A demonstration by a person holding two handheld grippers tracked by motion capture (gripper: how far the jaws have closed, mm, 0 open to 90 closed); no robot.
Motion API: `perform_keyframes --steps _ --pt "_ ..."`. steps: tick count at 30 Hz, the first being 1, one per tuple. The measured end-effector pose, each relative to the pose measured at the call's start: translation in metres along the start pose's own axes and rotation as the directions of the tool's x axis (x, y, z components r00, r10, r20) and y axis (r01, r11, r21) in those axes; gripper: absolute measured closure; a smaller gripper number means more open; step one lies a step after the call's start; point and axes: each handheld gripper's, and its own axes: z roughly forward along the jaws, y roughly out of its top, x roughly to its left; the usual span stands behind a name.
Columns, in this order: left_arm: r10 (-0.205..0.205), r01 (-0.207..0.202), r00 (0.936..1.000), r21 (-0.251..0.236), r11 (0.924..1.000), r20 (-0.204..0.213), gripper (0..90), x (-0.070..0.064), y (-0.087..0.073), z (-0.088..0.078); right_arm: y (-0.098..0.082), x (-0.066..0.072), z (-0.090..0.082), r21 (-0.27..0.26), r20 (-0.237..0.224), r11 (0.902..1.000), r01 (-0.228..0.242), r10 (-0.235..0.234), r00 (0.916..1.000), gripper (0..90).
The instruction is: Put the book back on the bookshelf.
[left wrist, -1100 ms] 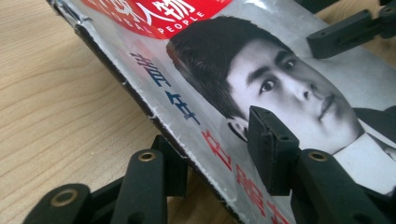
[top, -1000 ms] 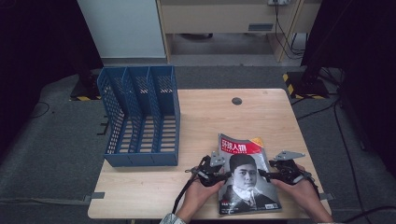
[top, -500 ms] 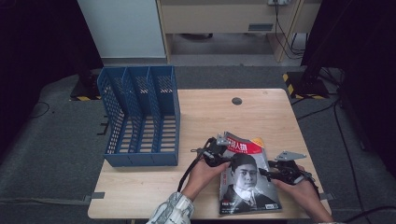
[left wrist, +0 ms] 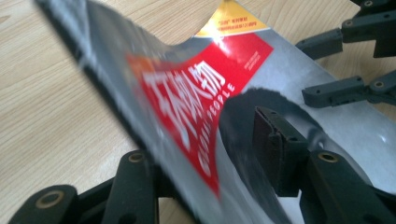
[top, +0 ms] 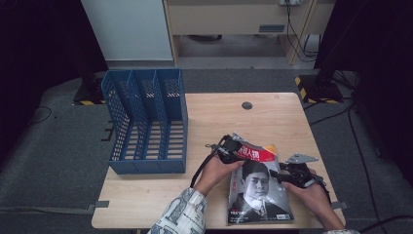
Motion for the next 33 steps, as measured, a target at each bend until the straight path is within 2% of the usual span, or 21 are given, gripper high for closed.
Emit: perform_keyframes --steps 6,8,9,12,17,21,24,25,26,27,28,30,31,32,33 --pt "0.001 -0.001 0.9997 0.014 0.9999 0.026 53.2 0.001 0.007 0.002 0.001 0.011 0.002 -0.007 -0.037 0.9961 0.088 -0.089 0.9954 54.5" --pt "0.009 -0.01 0.9997 0.014 0.9999 0.023 56.7 0.001 0.007 0.001 0.001 0.011 0.002 -0.004 -0.037 0.9953 0.097 -0.097 0.9946 54.6" --pt "0.009 -0.009 0.9998 0.026 0.9996 0.02 64.4 -0.001 0.008 0.0 0.001 0.011 0.002 -0.005 -0.036 0.9951 0.099 -0.099 0.9944 54.7" --pt "-0.001 0.0 0.9997 0.036 0.9993 0.025 74.3 -0.002 0.01 -0.004 0.001 0.011 0.002 -0.005 -0.033 0.9946 0.104 -0.104 0.994 54.8" --pt "0.009 -0.011 0.9994 0.049 0.9987 0.033 77.6 -0.004 0.011 -0.009 0.001 0.012 0.002 -0.001 -0.036 0.9946 0.104 -0.104 0.9939 54.8" --pt "0.0 -0.002 0.9993 0.051 0.9987 0.037 80.3 -0.003 0.011 -0.011 0.001 0.012 0.002 -0.003 -0.037 0.9941 0.109 -0.109 0.9934 54.7" --pt "-0.024 0.022 0.9985 0.04 0.999 0.049 81.4 -0.002 0.012 -0.013 0.001 0.011 0.001 -0.002 -0.039 0.9957 0.093 -0.093 0.9949 52.8" --pt "-0.024 0.022 0.9985 0.04 0.999 0.049 81.6 -0.002 0.012 -0.013 0.002 0.009 -0.002 -0.006 -0.044 0.9973 0.073 -0.074 0.9963 52.8" --pt "-0.043 0.042 0.9965 0.02 0.9989 0.072 82.0 -0.002 0.013 -0.016 0.003 0.007 -0.005 -0.029 -0.05 0.998 0.055 -0.057 0.9972 50.3" --pt "-0.043 0.042 0.9965 0.02 0.9989 0.072 82.3 -0.002 0.013 -0.016 0.003 0.007 -0.005 -0.029 -0.05 0.998 0.055 -0.057 0.9972 50.3" --pt "-0.052 0.052 0.9952 0.012 0.9986 0.083 82.8 -0.003 0.014 -0.019 0.006 0.001 -0.015 -0.083 -0.045 0.9965 0.005 -0.009 0.999 46.2" --pt "-0.06 0.06 0.9943 0.003 0.9982 0.088 83.5 -0.005 0.016 -0.022 0.006 -0.008 -0.023 -0.108 0.003 0.9938 -0.026 0.026 0.9996 42.8" --pt "-0.06 0.06 0.9943 0.003 0.9982 0.088 83.9 -0.005 0.016 -0.022 0.006 -0.008 -0.023 -0.108 0.003 0.9938 -0.026 0.026 0.9996 42.8" --pt "-0.054 0.055 0.9945 0.0 0.9985 0.089 84.1 -0.008 0.018 -0.026 0.001 -0.017 -0.025 -0.077 0.077 0.9964 -0.035 0.041 0.9962 41.2" --pt "-0.055 0.055 0.9946 -0.002 0.9985 0.088 84.4 -0.009 0.019 -0.029 -0.002 -0.022 -0.024 -0.054 0.104 0.9974 -0.048 0.053 0.9932 40.4"
